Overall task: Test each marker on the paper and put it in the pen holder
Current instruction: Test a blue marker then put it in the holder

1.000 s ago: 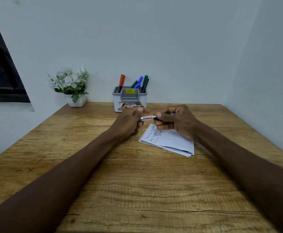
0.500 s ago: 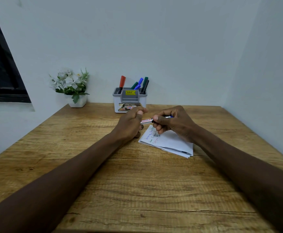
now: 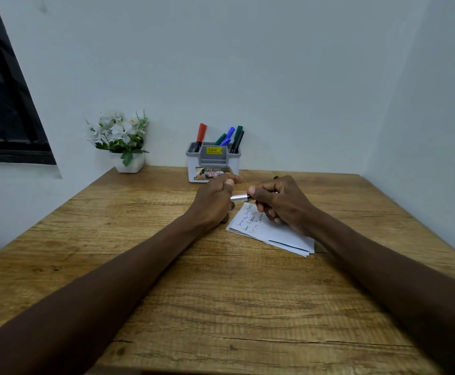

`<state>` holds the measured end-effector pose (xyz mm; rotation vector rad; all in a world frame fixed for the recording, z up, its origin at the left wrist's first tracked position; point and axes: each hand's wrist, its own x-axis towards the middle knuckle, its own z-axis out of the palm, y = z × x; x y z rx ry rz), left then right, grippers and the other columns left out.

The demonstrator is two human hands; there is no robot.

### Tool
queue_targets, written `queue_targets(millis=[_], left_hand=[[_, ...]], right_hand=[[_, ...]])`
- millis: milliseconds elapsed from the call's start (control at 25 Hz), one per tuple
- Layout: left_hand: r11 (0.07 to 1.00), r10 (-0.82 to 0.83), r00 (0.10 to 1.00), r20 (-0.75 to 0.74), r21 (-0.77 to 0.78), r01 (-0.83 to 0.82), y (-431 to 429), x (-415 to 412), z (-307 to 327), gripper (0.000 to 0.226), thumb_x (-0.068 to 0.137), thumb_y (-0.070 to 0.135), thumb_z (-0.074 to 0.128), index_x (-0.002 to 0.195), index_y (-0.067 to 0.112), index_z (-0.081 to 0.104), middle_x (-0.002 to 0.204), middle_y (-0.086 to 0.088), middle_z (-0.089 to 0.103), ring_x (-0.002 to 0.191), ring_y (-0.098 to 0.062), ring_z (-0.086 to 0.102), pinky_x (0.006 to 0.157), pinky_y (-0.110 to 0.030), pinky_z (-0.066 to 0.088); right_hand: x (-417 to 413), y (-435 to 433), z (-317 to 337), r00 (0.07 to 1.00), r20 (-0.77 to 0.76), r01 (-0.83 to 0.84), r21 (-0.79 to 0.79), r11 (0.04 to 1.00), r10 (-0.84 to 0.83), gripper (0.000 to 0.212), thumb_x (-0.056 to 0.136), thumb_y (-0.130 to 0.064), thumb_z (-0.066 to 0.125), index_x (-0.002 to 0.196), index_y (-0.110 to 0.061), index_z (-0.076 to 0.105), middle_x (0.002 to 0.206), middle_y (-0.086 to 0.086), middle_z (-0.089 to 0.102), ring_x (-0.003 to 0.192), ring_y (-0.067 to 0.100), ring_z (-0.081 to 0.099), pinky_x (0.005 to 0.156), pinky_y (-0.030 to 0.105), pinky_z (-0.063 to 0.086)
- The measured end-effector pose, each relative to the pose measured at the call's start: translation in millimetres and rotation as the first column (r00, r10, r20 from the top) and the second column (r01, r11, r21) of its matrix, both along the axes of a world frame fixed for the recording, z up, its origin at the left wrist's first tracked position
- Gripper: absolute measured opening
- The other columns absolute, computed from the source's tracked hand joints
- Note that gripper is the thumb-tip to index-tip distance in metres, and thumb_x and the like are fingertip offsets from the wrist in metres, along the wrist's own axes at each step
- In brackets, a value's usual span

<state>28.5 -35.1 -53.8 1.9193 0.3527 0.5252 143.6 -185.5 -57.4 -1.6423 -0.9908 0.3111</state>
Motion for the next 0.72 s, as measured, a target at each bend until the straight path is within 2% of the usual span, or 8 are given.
queue_targets(millis=[80, 240, 400, 480, 560, 640, 720], left_hand=[[1.000, 0.001, 1.000, -0.012, -0.031, -0.001, -0.7, 0.3, 0.1, 0.041, 0.110, 0.040, 0.031, 0.127, 0.020, 0.063, 0.075, -0.003, 0.052, 0.060, -0.012, 0.046, 0.047, -0.026, 0.038], [0.991, -0.017, 1.000, -0.024, -0.137, 0.013, -0.4, 0.3, 2.3, 0.063, 0.103, 0.064, 0.025, 0.124, 0.021, 0.066, 0.065, 0.001, 0.047, 0.051, -0.008, 0.041, 0.045, -0.024, 0.033], [0.933, -0.110, 0.994, -0.015, -0.347, 0.098, 3.8, -4.1, 5.0, 0.072, 0.098, 0.072, 0.022, 0.135, 0.024, 0.060, 0.061, -0.005, 0.051, 0.048, -0.009, 0.040, 0.046, -0.024, 0.032], [0.900, -0.218, 0.976, -0.020, -0.391, 0.193, 9.9, -8.3, 7.5, 0.078, 0.098, 0.072, 0.021, 0.134, 0.015, 0.060, 0.070, -0.016, 0.062, 0.051, -0.015, 0.047, 0.049, -0.027, 0.041], [0.863, -0.319, 0.946, -0.047, -0.428, 0.270, 17.4, -11.4, 10.8, 0.090, 0.097, 0.074, 0.020, 0.128, 0.003, 0.063, 0.089, -0.027, 0.071, 0.054, -0.019, 0.052, 0.054, -0.032, 0.051], [0.820, -0.366, 0.929, -0.050, -0.490, 0.296, 24.0, -12.7, 12.9, 0.099, 0.094, 0.078, 0.019, 0.126, -0.004, 0.064, 0.101, -0.028, 0.072, 0.058, -0.019, 0.054, 0.062, -0.038, 0.058], [0.794, -0.367, 0.929, -0.040, -0.534, 0.290, 26.8, -12.3, 14.2, 0.106, 0.091, 0.082, 0.018, 0.124, -0.007, 0.064, 0.099, -0.026, 0.073, 0.061, -0.020, 0.059, 0.063, -0.040, 0.061]], right_hand=[[-0.8, -0.1, -0.7, 0.999, 0.008, -0.035, 0.031, 0.999, 0.035, 0.030, 0.101, -0.019, 0.067, 0.087, 0.006, 0.075, 0.064, 0.010, 0.065, 0.045, 0.012, 0.051, 0.041, 0.022, 0.044], [-2.8, -0.8, -4.1, 0.995, 0.002, -0.096, 0.069, 0.993, 0.096, 0.022, 0.101, -0.015, 0.067, 0.089, 0.001, 0.076, 0.072, 0.018, 0.069, 0.054, 0.016, 0.063, 0.053, 0.027, 0.055], [-2.4, 0.7, -4.2, 0.996, -0.030, -0.085, 0.064, 0.994, 0.088, 0.024, 0.102, -0.017, 0.066, 0.088, 0.001, 0.075, 0.072, 0.016, 0.070, 0.053, 0.016, 0.064, 0.053, 0.030, 0.057], [-1.5, 1.6, -3.0, 0.994, -0.060, -0.089, 0.055, 0.994, 0.093, 0.027, 0.097, -0.023, 0.072, 0.092, 0.003, 0.076, 0.074, 0.019, 0.070, 0.052, 0.017, 0.063, 0.052, 0.031, 0.057], [-1.7, 0.3, -1.6, 0.994, -0.060, -0.093, 0.016, 0.996, 0.094, 0.036, 0.086, -0.033, 0.081, 0.097, 0.002, 0.078, 0.075, 0.018, 0.071, 0.051, 0.016, 0.062, 0.052, 0.028, 0.055], [-2.2, -1.1, -1.3, 0.994, -0.051, -0.096, -0.004, 0.995, 0.096, 0.038, 0.082, -0.033, 0.082, 0.099, 0.000, 0.078, 0.073, 0.015, 0.070, 0.050, 0.014, 0.060, 0.051, 0.025, 0.053], [-2.2, -1.0, -1.3, 0.993, -0.060, -0.106, -0.002, 0.994, 0.106, 0.030, 0.087, -0.027, 0.080, 0.098, 0.001, 0.078, 0.070, 0.015, 0.069, 0.047, 0.014, 0.058, 0.048, 0.025, 0.052]])
